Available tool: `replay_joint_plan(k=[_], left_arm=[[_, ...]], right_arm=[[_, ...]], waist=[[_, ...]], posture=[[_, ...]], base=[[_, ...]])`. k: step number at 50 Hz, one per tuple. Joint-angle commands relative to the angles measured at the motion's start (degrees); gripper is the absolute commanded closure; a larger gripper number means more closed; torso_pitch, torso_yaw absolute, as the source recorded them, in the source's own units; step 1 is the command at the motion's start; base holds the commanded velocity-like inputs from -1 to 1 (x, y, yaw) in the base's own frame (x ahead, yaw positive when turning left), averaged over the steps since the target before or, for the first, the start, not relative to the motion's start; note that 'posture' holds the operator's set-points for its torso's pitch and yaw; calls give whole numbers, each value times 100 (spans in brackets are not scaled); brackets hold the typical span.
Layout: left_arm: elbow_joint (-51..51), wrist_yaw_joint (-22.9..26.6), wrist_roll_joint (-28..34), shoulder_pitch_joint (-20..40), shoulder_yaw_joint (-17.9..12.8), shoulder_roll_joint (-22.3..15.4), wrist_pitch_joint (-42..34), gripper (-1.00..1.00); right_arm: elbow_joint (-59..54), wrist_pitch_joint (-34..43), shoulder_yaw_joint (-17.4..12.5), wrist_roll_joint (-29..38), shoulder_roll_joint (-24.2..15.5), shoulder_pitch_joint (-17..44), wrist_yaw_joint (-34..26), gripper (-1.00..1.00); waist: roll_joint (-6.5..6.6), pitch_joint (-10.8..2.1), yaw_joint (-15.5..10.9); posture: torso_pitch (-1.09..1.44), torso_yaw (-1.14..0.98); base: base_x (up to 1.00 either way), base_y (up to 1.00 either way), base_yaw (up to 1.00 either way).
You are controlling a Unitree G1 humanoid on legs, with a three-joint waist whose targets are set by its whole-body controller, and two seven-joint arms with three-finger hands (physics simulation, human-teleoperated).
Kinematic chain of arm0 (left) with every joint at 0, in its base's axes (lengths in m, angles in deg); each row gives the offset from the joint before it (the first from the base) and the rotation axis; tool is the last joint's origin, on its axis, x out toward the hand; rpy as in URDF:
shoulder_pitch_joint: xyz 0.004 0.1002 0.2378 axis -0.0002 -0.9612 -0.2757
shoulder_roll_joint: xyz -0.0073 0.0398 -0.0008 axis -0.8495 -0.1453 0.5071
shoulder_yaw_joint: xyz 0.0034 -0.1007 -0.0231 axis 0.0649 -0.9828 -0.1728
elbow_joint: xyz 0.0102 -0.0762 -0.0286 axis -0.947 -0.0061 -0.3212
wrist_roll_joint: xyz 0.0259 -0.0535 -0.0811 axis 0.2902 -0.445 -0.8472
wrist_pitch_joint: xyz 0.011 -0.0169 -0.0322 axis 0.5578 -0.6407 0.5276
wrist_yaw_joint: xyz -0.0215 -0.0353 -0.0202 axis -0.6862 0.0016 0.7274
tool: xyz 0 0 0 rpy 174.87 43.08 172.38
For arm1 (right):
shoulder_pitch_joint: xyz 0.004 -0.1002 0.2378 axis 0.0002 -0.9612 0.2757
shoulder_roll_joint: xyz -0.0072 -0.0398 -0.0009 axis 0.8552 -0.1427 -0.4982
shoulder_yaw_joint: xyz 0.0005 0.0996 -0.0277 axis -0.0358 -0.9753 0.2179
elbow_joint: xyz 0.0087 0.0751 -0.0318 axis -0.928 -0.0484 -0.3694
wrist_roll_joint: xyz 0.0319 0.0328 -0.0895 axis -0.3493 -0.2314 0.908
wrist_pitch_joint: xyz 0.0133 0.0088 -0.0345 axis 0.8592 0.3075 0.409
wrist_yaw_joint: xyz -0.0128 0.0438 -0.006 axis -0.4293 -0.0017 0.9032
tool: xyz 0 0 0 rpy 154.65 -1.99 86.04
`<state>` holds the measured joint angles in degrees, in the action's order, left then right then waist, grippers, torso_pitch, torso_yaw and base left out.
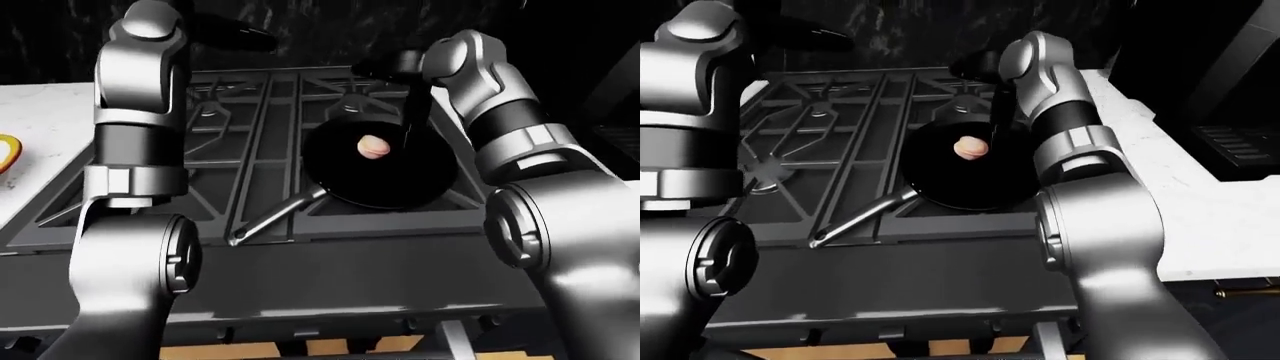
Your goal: Pick the scallop from the pan and place it in the bowl.
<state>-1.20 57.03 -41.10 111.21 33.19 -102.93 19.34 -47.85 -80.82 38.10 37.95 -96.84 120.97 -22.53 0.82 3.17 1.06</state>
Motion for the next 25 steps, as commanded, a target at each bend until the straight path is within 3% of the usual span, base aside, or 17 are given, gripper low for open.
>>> replay_joint_plan(k=[1,13,25], left_arm=[[-176,-27,42,131,-44,-66,106,-100],[-652,125,54,189,-92,-267,-297,-100],[-457,69,102,116,-80,-144,-62,-100]], right_arm=[[252,-20,-49,-12,-73,250,92,-100],[364,104,38,118,90,307,-225,-100],[229,-50,101,237,278,138,-314,-100]], waist=[[-4,-191,2],[30,-168,25],[35,-185,6]], posture=[[0,0],[0,0],[0,0]], base=[[0,0,0],[0,0,0],[0,0,0]])
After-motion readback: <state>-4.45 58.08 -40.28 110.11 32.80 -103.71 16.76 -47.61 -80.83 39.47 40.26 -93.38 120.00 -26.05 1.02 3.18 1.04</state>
